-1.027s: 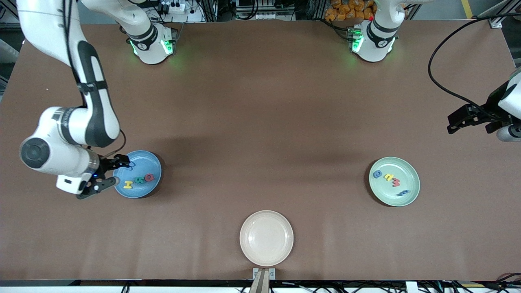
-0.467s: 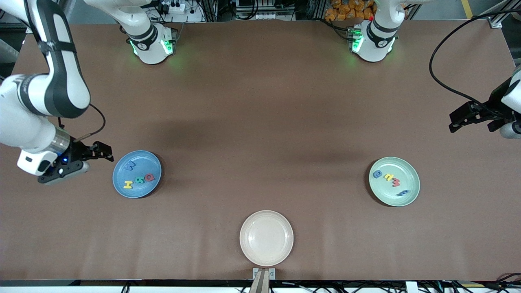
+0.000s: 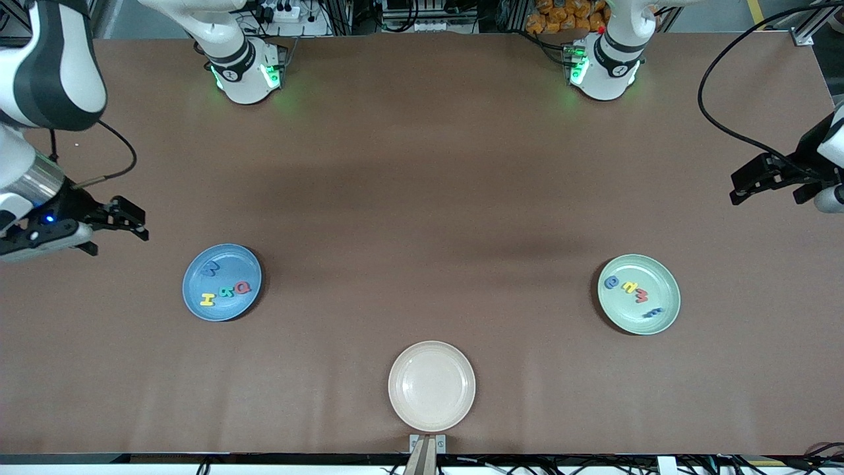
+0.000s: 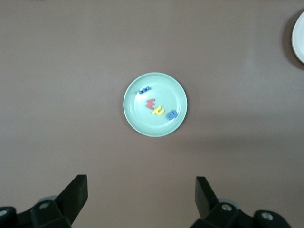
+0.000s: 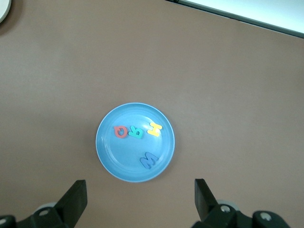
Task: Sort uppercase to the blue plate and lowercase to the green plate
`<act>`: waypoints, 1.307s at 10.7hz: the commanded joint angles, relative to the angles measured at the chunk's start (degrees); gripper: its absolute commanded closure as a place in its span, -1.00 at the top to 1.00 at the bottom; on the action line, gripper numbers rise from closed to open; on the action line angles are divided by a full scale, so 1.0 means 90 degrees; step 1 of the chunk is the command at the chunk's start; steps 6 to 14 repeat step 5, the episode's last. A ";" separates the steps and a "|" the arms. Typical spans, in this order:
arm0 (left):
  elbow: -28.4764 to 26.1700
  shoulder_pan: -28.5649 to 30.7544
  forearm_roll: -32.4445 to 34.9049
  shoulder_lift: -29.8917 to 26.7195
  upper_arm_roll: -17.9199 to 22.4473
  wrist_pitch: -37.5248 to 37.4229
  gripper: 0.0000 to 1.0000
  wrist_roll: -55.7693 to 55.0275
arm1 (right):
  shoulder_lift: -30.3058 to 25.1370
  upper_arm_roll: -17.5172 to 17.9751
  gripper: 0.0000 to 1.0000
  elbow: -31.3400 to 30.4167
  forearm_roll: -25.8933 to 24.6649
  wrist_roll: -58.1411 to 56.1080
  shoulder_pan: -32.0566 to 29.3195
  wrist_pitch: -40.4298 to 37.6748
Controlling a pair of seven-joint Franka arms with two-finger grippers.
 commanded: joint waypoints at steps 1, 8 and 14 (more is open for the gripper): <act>0.0025 -0.0029 0.0003 -0.0086 -0.0018 -0.0241 1.00 -0.0022 | -0.0046 0.0086 1.00 0.0770 -0.0140 0.0488 -0.0156 -0.1016; 0.0064 -0.0039 -0.0124 -0.0086 -0.0018 -0.0261 1.00 -0.0022 | -0.0193 0.0076 1.00 0.1717 -0.0686 0.1232 -0.0107 -0.2336; 0.0064 -0.0039 -0.0124 -0.0086 -0.0018 -0.0261 1.00 -0.0022 | -0.0193 0.0076 1.00 0.1717 -0.0686 0.1232 -0.0107 -0.2336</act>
